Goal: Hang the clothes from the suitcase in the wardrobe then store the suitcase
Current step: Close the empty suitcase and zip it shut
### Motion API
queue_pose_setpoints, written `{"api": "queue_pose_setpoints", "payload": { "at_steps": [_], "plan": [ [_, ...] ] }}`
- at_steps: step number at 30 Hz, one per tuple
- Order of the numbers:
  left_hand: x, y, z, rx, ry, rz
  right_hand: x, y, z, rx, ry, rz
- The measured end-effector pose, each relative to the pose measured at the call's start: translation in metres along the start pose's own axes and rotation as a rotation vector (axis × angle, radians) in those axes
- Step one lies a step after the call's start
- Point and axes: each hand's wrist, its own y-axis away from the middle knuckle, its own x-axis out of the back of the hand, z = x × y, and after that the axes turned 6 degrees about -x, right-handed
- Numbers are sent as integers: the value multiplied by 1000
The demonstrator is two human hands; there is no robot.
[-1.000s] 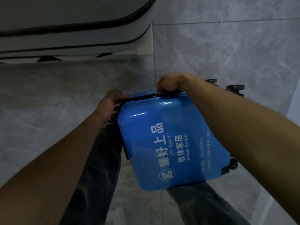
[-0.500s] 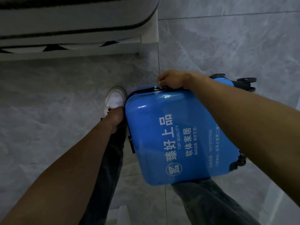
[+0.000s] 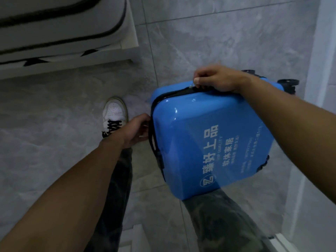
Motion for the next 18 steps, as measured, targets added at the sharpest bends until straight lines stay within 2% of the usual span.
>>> {"api": "queue_pose_setpoints", "payload": {
  "at_steps": [5,8,12,18],
  "plan": [
    [-47,32,16,-97,20,-132,48,56,8,-67,-1,114],
    [-70,58,22,-116,-35,-202,64,77,3,-89,172,164],
    [-101,102,27,-143,105,-254,91,104,-7,-140,320,234],
    [-146,142,37,-186,136,-157,117,123,-32,-187,543,212]
  ]
}}
